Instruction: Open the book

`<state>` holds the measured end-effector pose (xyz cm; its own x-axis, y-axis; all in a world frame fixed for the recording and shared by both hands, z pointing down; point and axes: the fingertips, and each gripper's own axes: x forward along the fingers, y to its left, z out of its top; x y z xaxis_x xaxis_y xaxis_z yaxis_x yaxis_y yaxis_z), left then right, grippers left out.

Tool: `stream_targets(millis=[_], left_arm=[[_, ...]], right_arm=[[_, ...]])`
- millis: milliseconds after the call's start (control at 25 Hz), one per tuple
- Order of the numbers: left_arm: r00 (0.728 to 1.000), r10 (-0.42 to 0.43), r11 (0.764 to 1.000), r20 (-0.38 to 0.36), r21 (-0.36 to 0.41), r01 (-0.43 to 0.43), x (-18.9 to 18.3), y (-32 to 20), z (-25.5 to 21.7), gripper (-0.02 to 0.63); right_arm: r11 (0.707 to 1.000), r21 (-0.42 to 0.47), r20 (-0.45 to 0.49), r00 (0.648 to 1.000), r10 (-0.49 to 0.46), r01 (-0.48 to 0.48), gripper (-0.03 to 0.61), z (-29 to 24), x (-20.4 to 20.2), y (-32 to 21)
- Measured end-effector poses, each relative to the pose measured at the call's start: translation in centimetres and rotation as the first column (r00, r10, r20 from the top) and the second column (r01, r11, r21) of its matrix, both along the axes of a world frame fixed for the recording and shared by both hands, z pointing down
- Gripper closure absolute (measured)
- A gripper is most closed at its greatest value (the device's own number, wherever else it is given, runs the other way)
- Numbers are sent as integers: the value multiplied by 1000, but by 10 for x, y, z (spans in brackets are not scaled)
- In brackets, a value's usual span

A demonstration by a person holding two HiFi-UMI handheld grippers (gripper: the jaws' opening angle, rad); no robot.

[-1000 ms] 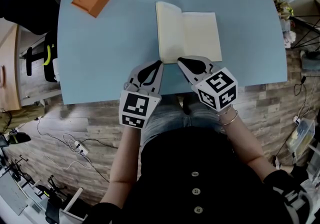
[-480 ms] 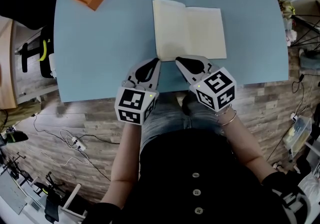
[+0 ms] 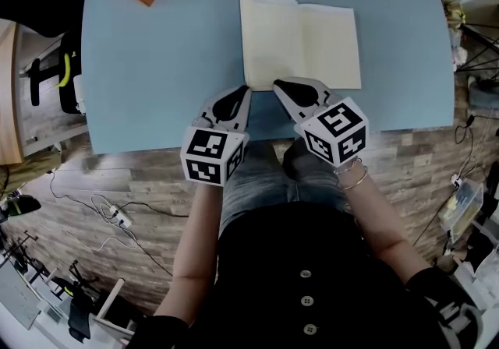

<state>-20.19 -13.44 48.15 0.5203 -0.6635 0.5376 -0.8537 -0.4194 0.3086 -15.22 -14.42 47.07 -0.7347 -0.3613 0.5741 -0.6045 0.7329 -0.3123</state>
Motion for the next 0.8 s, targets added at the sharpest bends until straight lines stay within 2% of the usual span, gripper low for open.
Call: stream_targets(millis=[440,800], left_arm=[[999,-28,994,21,-101,30,-7,0,27,600],[999,-19,987,44,-158,25,-9,1,38,600]], right_arm=[[1000,-22,-6,1000,-11,11,575,7,-6,0],[1000,-27,-6,1000,-12,11,575,8,-6,-5]])
